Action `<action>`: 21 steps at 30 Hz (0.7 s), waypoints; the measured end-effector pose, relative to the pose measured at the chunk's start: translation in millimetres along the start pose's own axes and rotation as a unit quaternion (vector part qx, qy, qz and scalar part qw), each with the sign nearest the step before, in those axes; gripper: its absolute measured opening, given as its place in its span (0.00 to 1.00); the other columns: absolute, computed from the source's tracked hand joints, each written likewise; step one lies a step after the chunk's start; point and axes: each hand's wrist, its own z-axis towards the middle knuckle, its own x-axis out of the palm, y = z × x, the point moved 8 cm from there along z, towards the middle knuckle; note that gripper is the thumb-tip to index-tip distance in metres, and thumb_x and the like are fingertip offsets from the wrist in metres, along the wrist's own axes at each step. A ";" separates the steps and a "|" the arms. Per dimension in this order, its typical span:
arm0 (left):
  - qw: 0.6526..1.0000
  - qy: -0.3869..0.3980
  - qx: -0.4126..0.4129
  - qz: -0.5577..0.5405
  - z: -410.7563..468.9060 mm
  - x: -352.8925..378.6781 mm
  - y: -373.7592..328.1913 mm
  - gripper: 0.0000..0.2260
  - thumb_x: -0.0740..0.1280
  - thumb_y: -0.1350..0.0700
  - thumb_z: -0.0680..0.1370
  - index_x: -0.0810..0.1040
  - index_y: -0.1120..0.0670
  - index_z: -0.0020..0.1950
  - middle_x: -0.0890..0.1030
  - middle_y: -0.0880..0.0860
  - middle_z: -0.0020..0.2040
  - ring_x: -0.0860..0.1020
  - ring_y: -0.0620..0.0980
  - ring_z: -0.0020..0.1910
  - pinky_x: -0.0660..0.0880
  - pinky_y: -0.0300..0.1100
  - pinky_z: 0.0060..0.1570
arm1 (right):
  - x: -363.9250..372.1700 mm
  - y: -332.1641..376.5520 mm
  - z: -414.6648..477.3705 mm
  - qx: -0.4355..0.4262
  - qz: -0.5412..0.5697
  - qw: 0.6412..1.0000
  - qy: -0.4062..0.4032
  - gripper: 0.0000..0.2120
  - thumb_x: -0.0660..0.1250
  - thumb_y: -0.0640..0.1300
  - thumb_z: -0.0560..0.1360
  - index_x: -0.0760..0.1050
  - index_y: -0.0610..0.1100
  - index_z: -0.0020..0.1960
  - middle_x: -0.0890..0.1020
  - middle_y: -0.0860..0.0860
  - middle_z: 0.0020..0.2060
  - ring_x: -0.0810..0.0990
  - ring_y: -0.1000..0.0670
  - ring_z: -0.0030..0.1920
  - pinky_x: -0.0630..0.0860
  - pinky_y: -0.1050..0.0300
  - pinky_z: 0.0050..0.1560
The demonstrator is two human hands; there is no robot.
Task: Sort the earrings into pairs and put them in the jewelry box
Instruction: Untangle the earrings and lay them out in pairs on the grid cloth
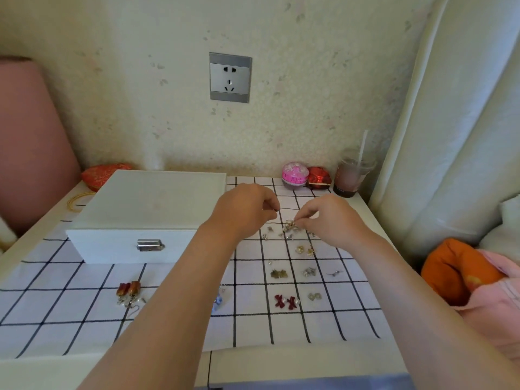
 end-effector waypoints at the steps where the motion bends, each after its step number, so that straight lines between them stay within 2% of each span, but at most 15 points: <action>1: 1.000 0.007 0.005 -0.002 0.2 5.1 -6.6 0.06 0.71 0.52 0.76 0.83 0.45 0.52 0.83 0.42 0.47 0.79 0.41 0.44 0.77 0.41 0.49 | -5.5 -8.1 -3.5 0.004 -0.007 1.000 -0.002 0.01 0.75 0.49 0.73 0.85 0.56 0.43 0.83 0.61 0.40 0.80 0.59 0.44 0.78 0.54 0.48; 6: 0.998 0.055 0.037 0.021 3.3 40.7 -42.8 0.06 0.70 0.53 0.77 0.82 0.45 0.53 0.84 0.42 0.48 0.79 0.42 0.46 0.74 0.39 0.45 | -18.9 -41.2 -25.5 0.020 -0.024 0.999 0.010 0.02 0.75 0.48 0.74 0.84 0.55 0.43 0.84 0.59 0.42 0.80 0.58 0.44 0.79 0.56 0.49; 9: 0.997 0.065 0.040 0.032 6.2 58.3 -58.9 0.07 0.69 0.52 0.77 0.81 0.44 0.54 0.83 0.42 0.49 0.79 0.42 0.49 0.76 0.41 0.48 | -19.8 -51.8 -34.0 0.024 -0.026 0.999 0.034 0.02 0.74 0.47 0.74 0.84 0.54 0.43 0.84 0.60 0.42 0.80 0.60 0.45 0.78 0.57 0.51; 12: 0.995 0.075 0.040 0.046 8.8 75.1 -69.8 0.05 0.70 0.51 0.76 0.80 0.44 0.51 0.83 0.42 0.49 0.79 0.43 0.50 0.75 0.42 0.48 | -17.0 -58.4 -37.4 0.031 -0.029 0.997 0.063 0.02 0.74 0.47 0.74 0.84 0.54 0.44 0.83 0.58 0.42 0.80 0.58 0.46 0.78 0.57 0.51; 16: 0.991 0.092 0.063 0.073 11.0 94.1 -83.8 0.04 0.70 0.51 0.76 0.81 0.43 0.50 0.84 0.43 0.48 0.79 0.45 0.50 0.76 0.43 0.50 | -11.5 -67.3 -36.8 0.044 -0.056 0.994 0.089 0.03 0.73 0.46 0.75 0.85 0.53 0.47 0.82 0.58 0.41 0.80 0.54 0.45 0.77 0.57 0.47; 19: 0.983 0.082 0.104 0.130 11.5 103.6 -95.7 0.06 0.68 0.50 0.76 0.83 0.43 0.51 0.84 0.44 0.48 0.79 0.47 0.51 0.73 0.44 0.54 | -6.3 -70.8 -33.4 0.053 -0.080 0.990 0.099 0.04 0.72 0.49 0.74 0.84 0.49 0.46 0.83 0.52 0.43 0.80 0.48 0.46 0.79 0.52 0.47; 21: 0.978 0.078 0.114 0.153 12.7 108.6 -97.6 0.06 0.68 0.49 0.76 0.83 0.43 0.51 0.84 0.43 0.49 0.79 0.46 0.51 0.71 0.43 0.54 | -5.2 -72.7 -32.0 0.060 -0.080 0.990 0.103 0.05 0.72 0.49 0.73 0.83 0.48 0.46 0.83 0.51 0.44 0.80 0.46 0.47 0.80 0.49 0.49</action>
